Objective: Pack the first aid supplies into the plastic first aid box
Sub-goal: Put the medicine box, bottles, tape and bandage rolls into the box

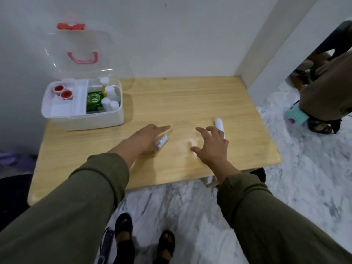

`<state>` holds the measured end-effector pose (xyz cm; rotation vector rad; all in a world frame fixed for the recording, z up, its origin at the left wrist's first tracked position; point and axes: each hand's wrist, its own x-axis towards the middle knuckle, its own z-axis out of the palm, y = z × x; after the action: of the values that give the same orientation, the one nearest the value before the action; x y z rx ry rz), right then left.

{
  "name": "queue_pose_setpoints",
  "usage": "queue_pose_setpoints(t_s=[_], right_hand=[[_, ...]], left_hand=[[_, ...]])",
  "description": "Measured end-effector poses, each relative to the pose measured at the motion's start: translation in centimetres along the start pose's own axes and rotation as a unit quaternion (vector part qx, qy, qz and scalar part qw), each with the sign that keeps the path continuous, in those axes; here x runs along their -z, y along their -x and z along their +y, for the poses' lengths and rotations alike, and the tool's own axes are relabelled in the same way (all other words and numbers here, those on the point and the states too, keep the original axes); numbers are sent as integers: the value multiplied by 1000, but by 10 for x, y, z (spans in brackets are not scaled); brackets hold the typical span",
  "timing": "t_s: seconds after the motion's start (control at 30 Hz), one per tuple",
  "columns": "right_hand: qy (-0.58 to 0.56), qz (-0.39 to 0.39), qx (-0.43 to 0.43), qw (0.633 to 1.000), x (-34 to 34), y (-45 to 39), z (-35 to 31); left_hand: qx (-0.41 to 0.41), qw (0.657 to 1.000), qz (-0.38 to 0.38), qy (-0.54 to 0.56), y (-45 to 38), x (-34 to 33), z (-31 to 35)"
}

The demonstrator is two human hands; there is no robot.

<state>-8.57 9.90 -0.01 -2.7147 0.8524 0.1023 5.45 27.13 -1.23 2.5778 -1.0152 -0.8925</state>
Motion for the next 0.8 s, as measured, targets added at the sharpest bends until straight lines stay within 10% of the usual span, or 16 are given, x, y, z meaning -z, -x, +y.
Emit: queue_pose_setpoints(t_s=[0.8], right_hand=[[-145,-41,-131,980,14,-45,60]], left_hand=[[-25,994,86,62,-58,-25,70]])
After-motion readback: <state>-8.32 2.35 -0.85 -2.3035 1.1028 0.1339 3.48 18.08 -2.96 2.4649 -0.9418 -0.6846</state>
